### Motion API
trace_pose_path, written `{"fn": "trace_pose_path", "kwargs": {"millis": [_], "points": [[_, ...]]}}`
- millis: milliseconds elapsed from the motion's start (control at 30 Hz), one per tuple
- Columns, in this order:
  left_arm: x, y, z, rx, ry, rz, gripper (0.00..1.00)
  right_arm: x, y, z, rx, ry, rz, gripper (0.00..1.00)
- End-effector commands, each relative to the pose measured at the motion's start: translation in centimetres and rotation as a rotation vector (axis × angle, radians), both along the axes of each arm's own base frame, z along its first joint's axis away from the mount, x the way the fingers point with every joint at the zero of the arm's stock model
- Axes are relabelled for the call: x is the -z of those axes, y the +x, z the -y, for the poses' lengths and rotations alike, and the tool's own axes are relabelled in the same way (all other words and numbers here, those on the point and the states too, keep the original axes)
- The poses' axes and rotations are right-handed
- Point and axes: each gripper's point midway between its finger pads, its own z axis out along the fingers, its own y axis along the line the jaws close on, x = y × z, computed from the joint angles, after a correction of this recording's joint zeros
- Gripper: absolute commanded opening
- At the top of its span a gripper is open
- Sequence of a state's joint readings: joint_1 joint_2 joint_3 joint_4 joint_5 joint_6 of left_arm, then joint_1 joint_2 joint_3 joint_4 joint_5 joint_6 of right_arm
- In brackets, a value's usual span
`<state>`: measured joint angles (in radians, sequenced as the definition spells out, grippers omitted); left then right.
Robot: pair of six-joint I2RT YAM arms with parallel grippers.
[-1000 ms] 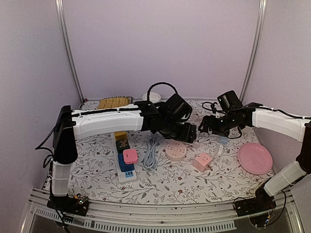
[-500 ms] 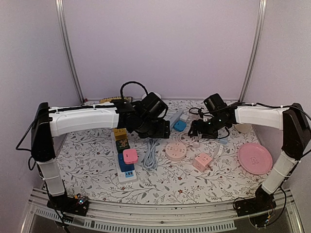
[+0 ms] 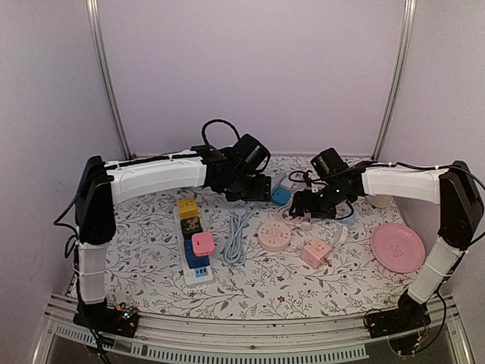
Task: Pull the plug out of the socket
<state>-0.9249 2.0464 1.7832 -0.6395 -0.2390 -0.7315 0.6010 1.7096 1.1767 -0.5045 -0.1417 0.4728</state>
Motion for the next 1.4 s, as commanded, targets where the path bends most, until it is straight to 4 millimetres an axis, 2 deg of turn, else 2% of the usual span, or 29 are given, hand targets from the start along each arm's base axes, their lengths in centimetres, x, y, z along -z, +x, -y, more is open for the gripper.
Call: {"fn": "trace_pose_path", "kwargs": {"millis": [0,267,467,733,967,1233,1367], "points": [[2.1,2.0,0.4,0.046,0.112,0.017,0.76,-3.0,0.0,1.1,0.027,0.004,0.081,0.82],[5.5,7.0,0.6,0.048,0.171,0.048,0.76,-6.0,-0.7,3.4,0.075,-0.036,0.158,0.82],[7.4,9.7,1.1,0.090,0.190,0.074,0.75,-7.7,-1.0,4.9,0.107,-0.065,0.201,0.83],[10.1,11.2,2.3,0.164,0.157,0.066,0.73,-9.7,-1.2,5.9,0.148,-0.058,0.256,0.83],[11.6,12.0,3.4,0.200,0.125,0.056,0.67,-9.5,-1.9,6.9,0.190,-0.057,0.247,0.83],[13.2,12.7,3.2,0.198,0.090,0.019,0.45,-9.5,-2.9,7.6,0.204,-0.055,0.244,0.83],[13.0,12.4,3.5,0.206,0.071,0.009,0.25,-9.4,-3.5,8.0,0.201,-0.061,0.230,0.84]]}}
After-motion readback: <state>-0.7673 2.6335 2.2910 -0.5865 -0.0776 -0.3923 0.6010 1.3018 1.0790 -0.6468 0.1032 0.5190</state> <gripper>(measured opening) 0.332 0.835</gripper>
